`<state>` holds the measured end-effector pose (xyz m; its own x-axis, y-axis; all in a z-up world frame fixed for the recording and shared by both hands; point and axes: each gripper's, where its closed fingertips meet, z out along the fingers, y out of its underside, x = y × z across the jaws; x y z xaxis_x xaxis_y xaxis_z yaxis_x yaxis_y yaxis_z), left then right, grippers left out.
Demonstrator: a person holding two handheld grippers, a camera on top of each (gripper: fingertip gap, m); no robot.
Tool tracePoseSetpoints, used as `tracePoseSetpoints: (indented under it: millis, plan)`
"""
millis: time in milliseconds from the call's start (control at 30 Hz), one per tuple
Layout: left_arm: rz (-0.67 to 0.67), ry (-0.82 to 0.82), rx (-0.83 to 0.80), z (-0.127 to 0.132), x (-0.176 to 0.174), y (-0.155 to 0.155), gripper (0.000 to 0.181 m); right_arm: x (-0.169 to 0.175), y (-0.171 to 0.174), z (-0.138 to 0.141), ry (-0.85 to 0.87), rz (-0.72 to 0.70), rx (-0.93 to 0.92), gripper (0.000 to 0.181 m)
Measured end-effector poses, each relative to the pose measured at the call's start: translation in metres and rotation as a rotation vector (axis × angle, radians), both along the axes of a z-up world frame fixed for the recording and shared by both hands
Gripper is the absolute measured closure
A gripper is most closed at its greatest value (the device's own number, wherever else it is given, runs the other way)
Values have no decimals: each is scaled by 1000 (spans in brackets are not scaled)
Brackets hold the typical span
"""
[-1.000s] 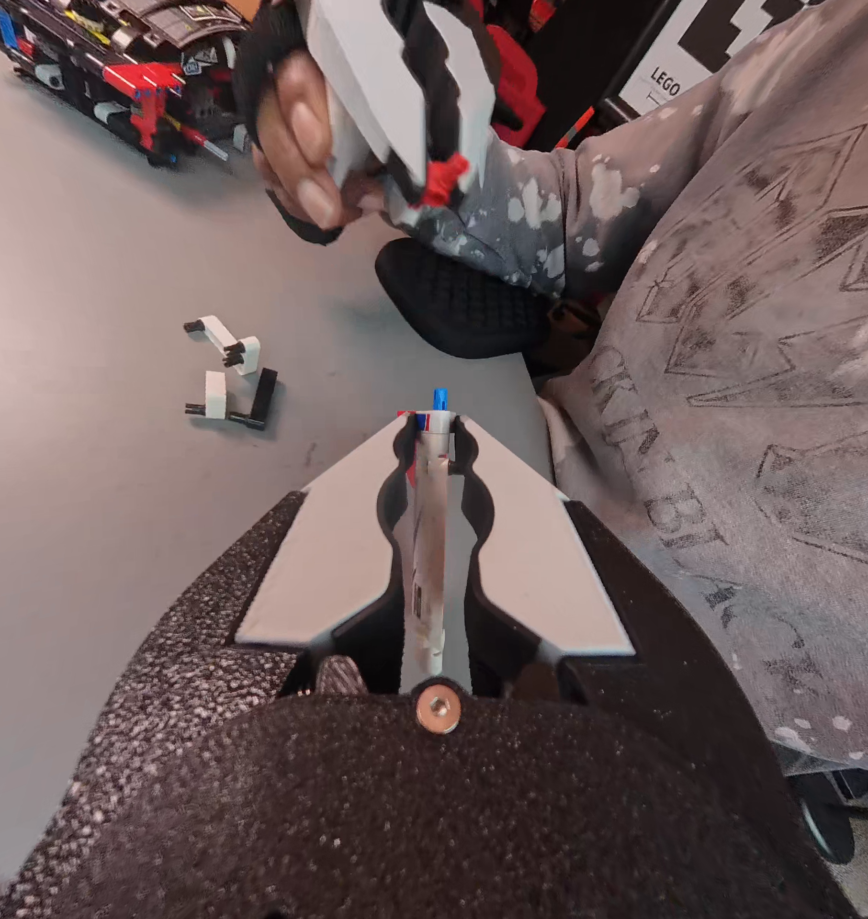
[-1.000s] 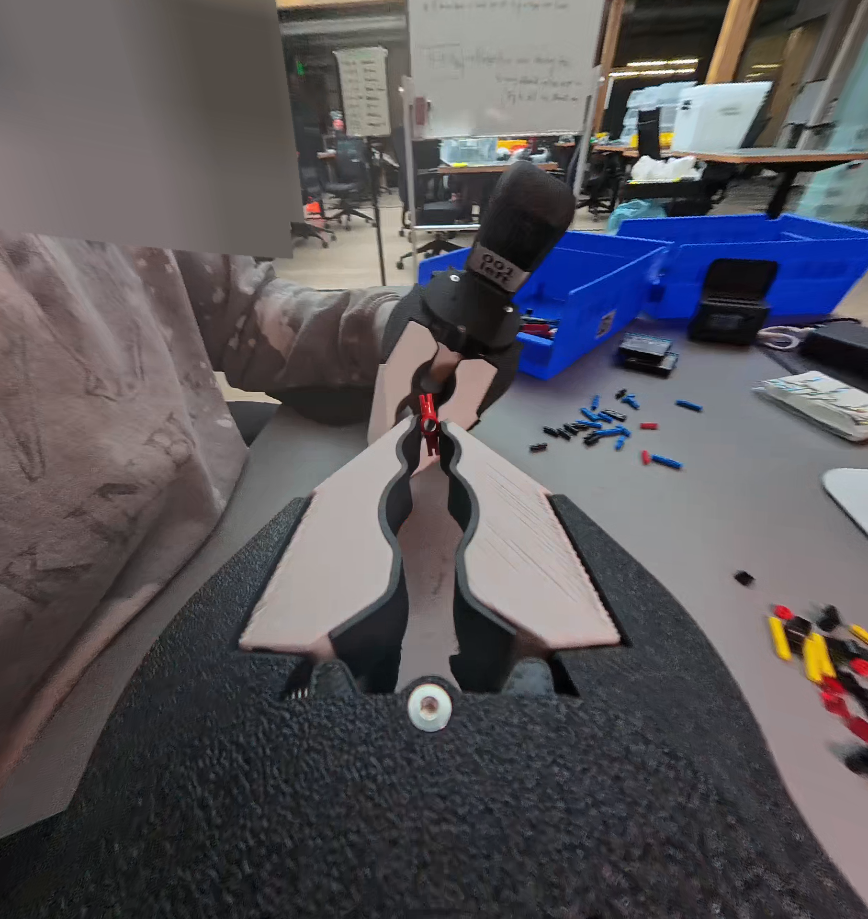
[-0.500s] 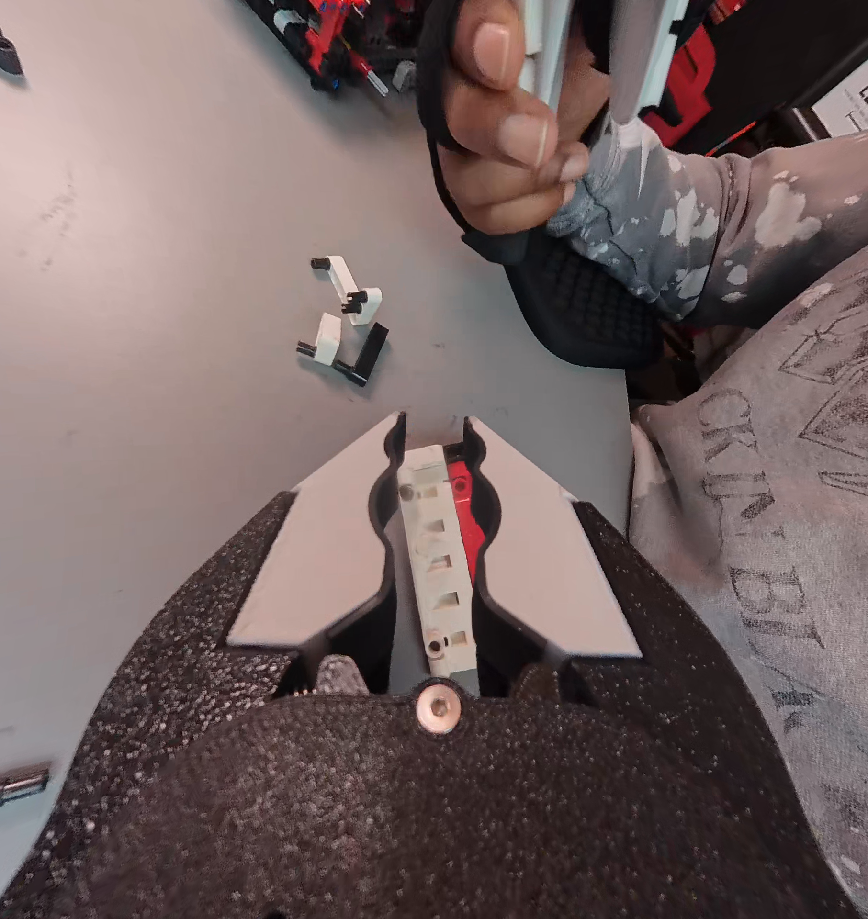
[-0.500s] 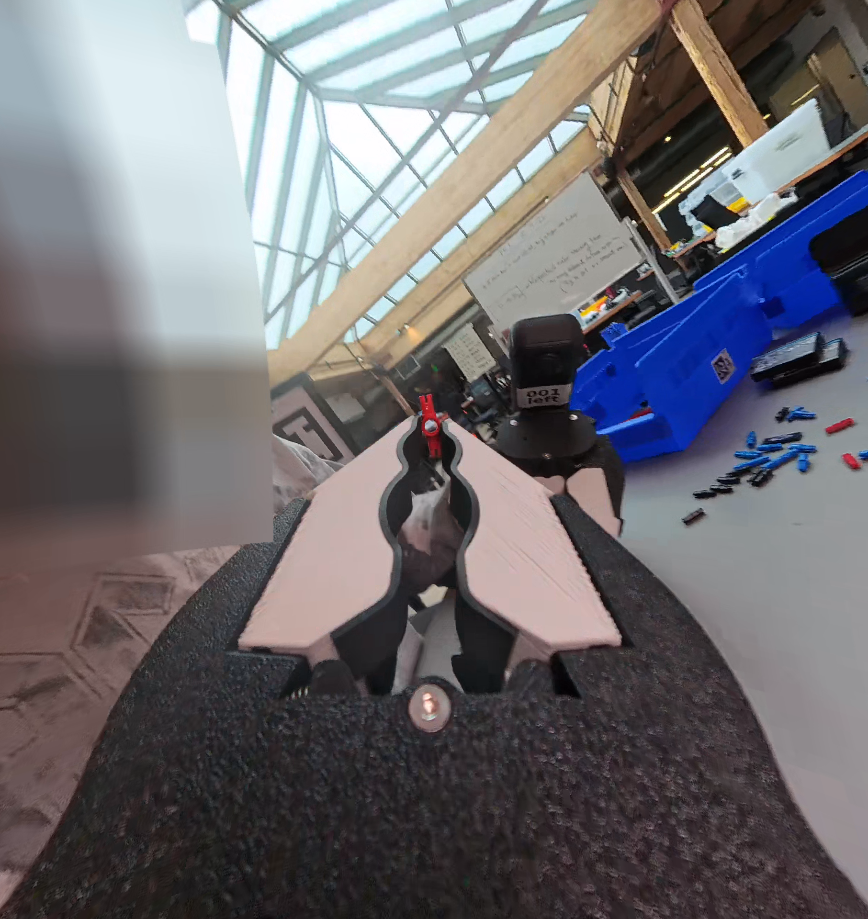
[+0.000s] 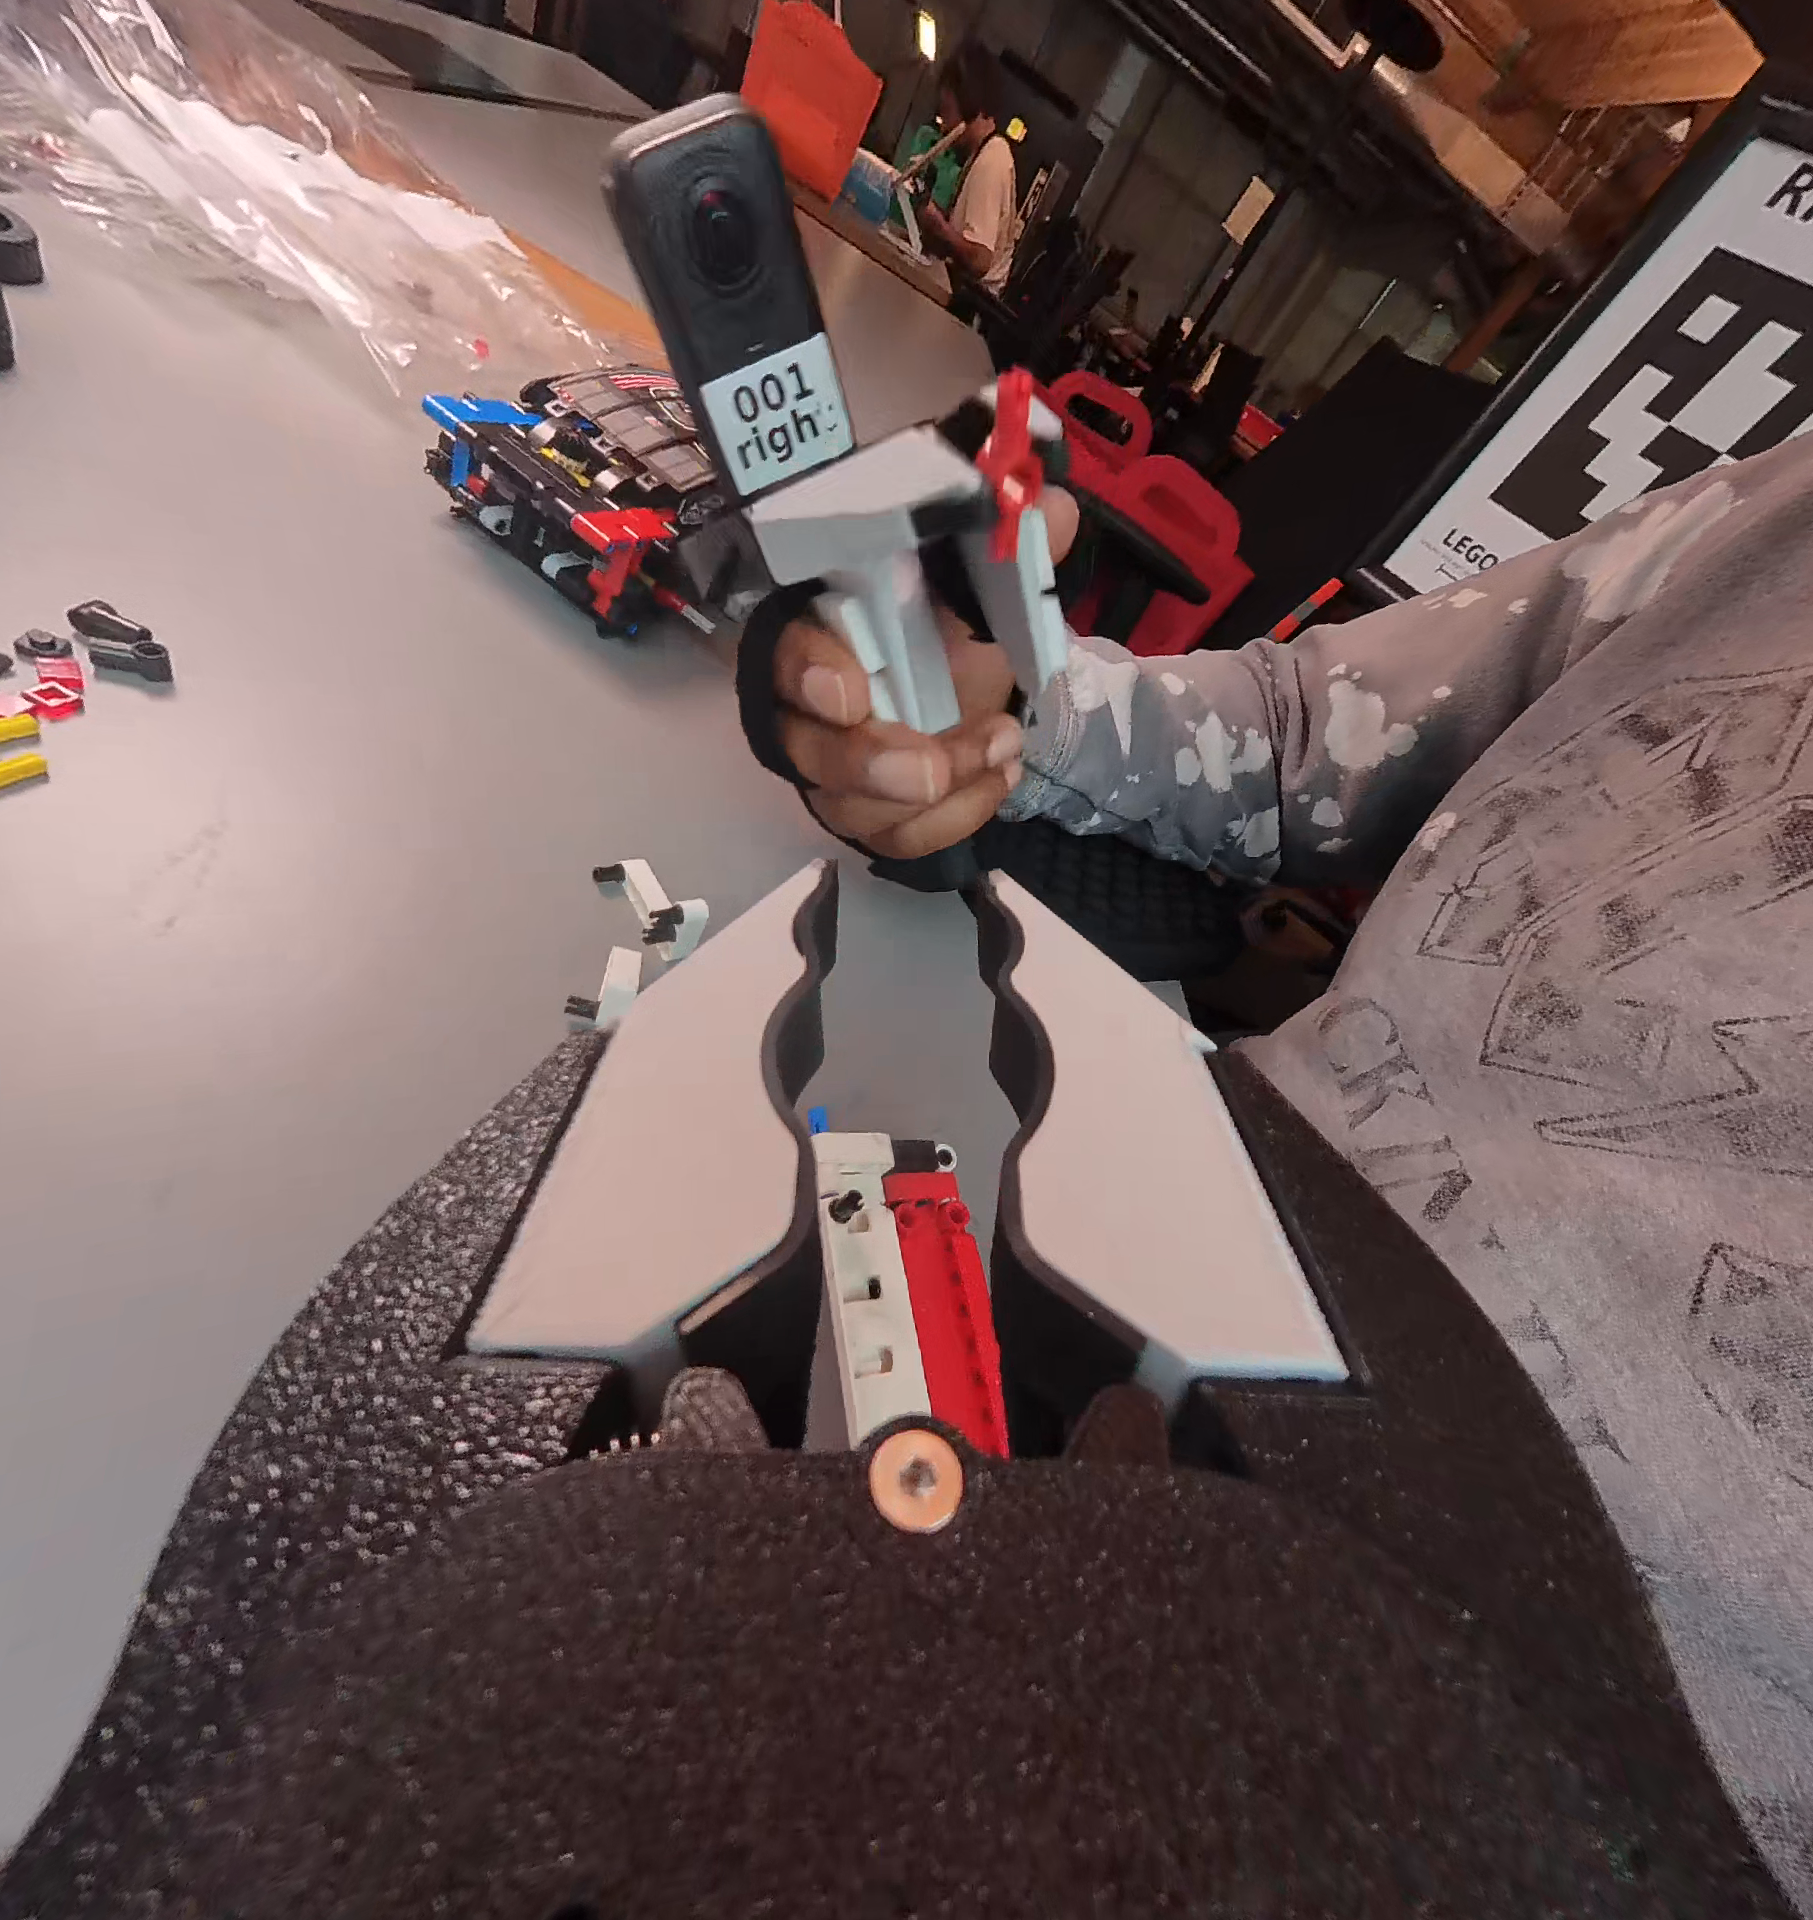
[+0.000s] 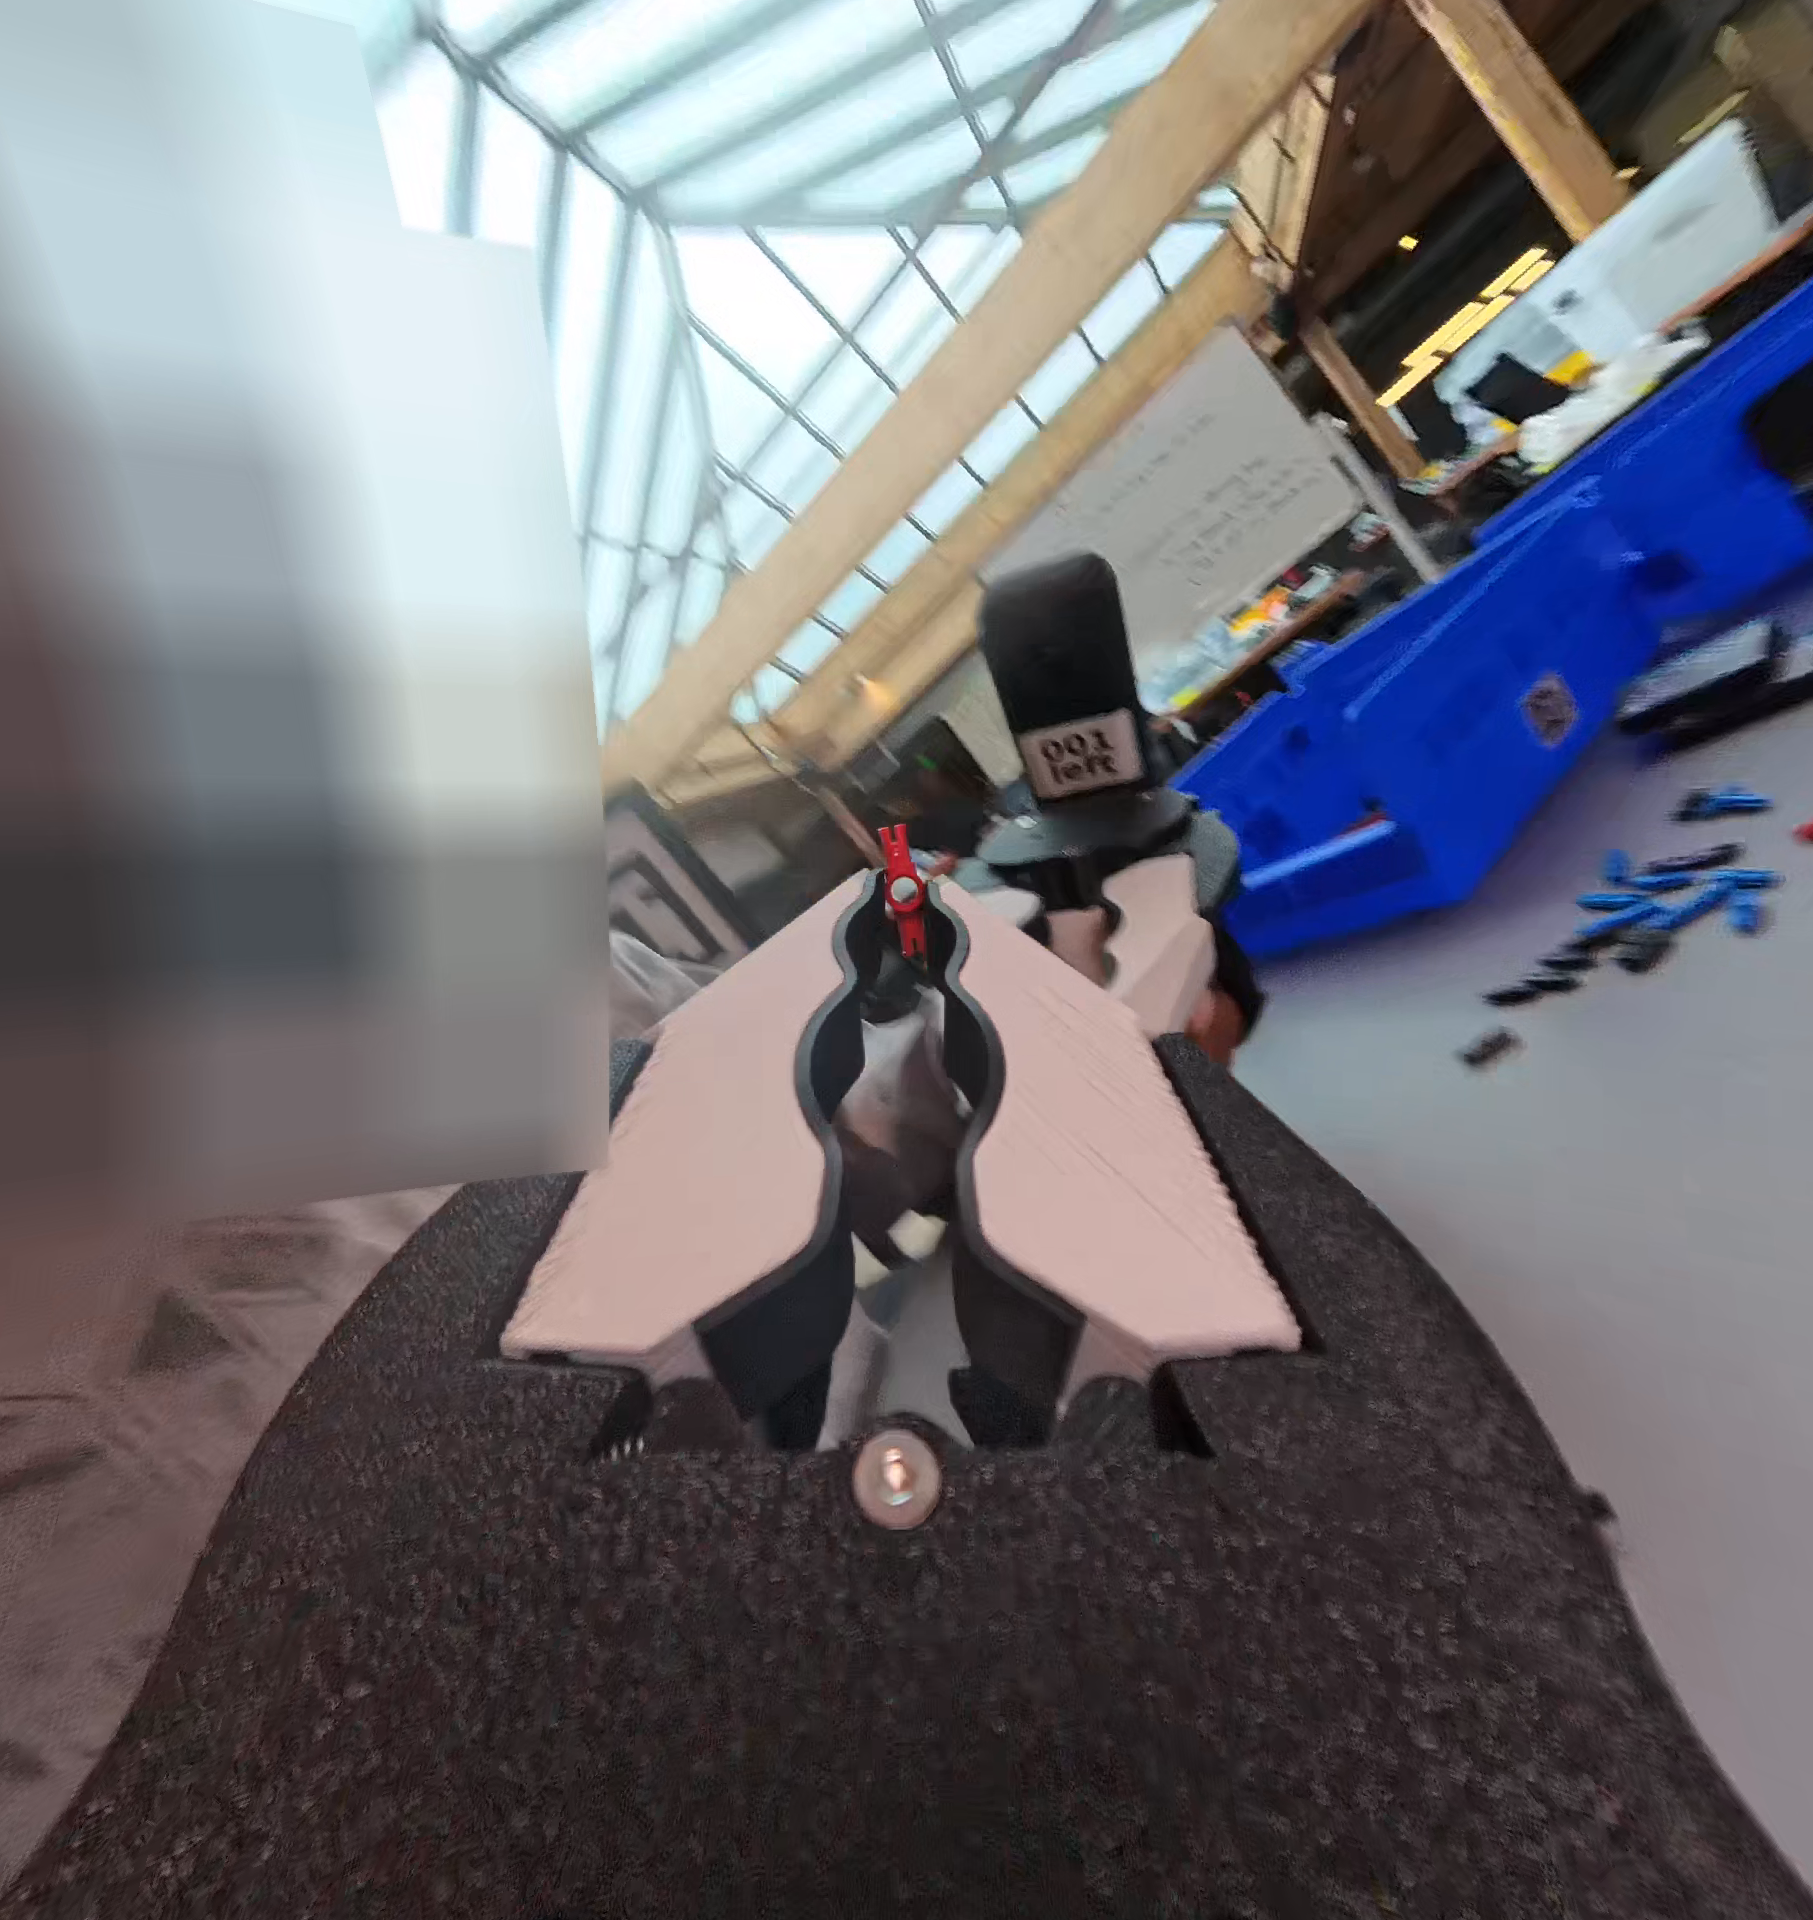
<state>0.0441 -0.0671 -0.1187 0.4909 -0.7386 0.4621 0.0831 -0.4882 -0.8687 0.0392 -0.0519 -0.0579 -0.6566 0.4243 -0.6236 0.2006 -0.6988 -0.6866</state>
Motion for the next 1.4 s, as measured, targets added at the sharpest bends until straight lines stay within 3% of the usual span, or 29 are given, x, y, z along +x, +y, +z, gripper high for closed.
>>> tracePoseSetpoints:
  millis: [33, 133, 200, 433, 733, 967, 1133, 1200, 1233, 1300, 1400]
  plan:
    - [10, -2, 9, 2, -2, 1, 157, -5, -4, -13, -39, -62, 176, 175]
    - [44, -37, 7, 8, -13, 4, 157, -16, -5, -52, -113, -252, 751, 175]
    - [71, -49, -12, 6, -20, 7, 157, -18, -2, -66, -124, -336, 1015, 175]
    - [74, 36, -20, -6, -24, 7, 171, -22, -6, -81, -126, -396, 1358, 174]
    - [59, 148, -10, -21, -18, 6, 178, -21, -8, -83, -105, -415, 1464, 174]
    - [19, 73, -11, -13, -18, 2, 179, -14, -17, -76, -40, -335, 1261, 166]
    - [32, 94, -18, -17, -17, 4, 179, -14, -12, -78, -48, -347, 1284, 176]
    - [89, 142, -14, -22, -23, 11, 173, -17, -2, -84, -116, -358, 1276, 176]
    - [120, 162, -11, -24, -27, 15, 160, -19, 8, -85, -157, -390, 1271, 176]
    - [167, 173, -15, -26, -34, 21, 145, -25, 41, -90, -279, -491, 1280, 176]
    - [197, 173, -23, -27, -40, 24, 139, -36, 102, -100, -504, -639, 1271, 175]
